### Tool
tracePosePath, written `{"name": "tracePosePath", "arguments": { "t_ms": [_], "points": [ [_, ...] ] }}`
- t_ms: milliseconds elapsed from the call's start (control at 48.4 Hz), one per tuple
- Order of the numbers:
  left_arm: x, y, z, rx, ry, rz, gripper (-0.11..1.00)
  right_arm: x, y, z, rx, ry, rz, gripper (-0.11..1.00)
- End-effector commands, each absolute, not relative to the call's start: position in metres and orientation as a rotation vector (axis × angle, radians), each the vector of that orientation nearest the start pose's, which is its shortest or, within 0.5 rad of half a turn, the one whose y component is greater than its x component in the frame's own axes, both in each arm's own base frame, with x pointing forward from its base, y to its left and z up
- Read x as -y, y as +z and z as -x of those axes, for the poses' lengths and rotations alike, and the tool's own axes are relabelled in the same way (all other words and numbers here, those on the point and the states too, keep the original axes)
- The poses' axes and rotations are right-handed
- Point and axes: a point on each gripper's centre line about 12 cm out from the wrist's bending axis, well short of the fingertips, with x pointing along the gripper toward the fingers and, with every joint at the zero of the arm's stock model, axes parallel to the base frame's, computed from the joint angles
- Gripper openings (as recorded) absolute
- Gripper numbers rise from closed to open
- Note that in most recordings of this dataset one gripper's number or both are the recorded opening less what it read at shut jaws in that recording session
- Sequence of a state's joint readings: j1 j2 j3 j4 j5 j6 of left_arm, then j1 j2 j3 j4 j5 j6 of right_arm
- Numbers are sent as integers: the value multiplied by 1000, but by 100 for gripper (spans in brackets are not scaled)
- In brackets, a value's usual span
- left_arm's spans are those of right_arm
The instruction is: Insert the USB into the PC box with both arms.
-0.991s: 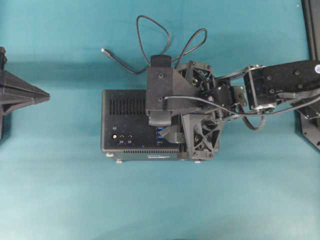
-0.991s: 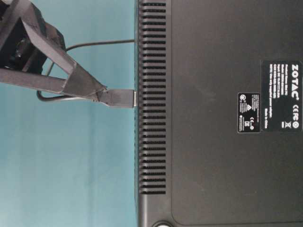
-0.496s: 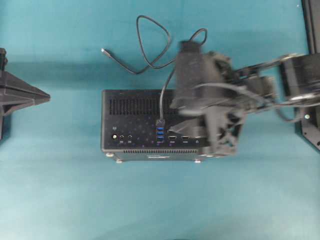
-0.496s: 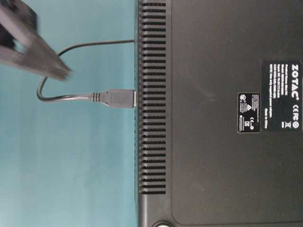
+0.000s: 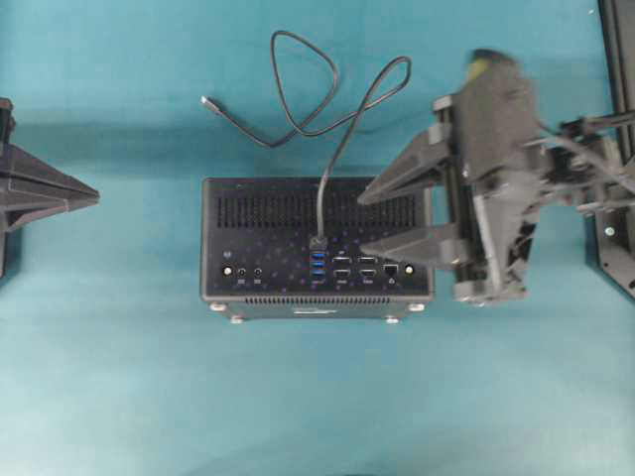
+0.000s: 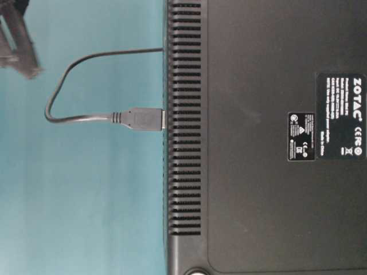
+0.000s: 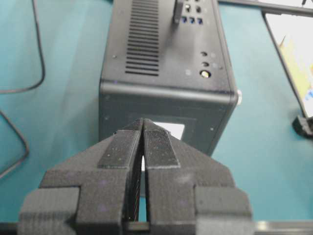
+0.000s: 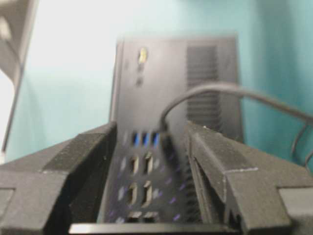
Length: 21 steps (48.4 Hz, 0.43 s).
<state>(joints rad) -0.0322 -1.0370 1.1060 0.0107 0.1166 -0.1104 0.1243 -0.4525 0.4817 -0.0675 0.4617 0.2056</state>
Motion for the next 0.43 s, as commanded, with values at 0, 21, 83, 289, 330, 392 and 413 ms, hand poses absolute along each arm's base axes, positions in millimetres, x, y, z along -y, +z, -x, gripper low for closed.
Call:
{"name": "tracePosePath", "arguments": {
  "t_ms": [0, 21, 83, 289, 330, 392, 413],
  "points": [
    [7, 295, -187, -164, -27, 95, 0, -32, 370, -316, -417, 52, -110, 64],
    [6, 297, -186, -155, -26, 97, 0, -31, 370, -314, -408, 51, -112, 64],
    [6, 299, -185, -146, -27, 97, 0, -26, 371, -310, -372, 41, -120, 64],
    [6, 302, -176, -106, -29, 98, 0, -17, 364, -294, -312, 25, -103, 68],
    [6, 302, -174, -100, -29, 98, 0, -17, 360, -290, -312, 24, -102, 69],
    [6, 304, -173, -89, -30, 98, 0, -14, 358, -283, -294, 19, -107, 71],
    [6, 304, -173, -86, -31, 98, 0, -13, 359, -281, -283, 17, -109, 71]
  ]
}}
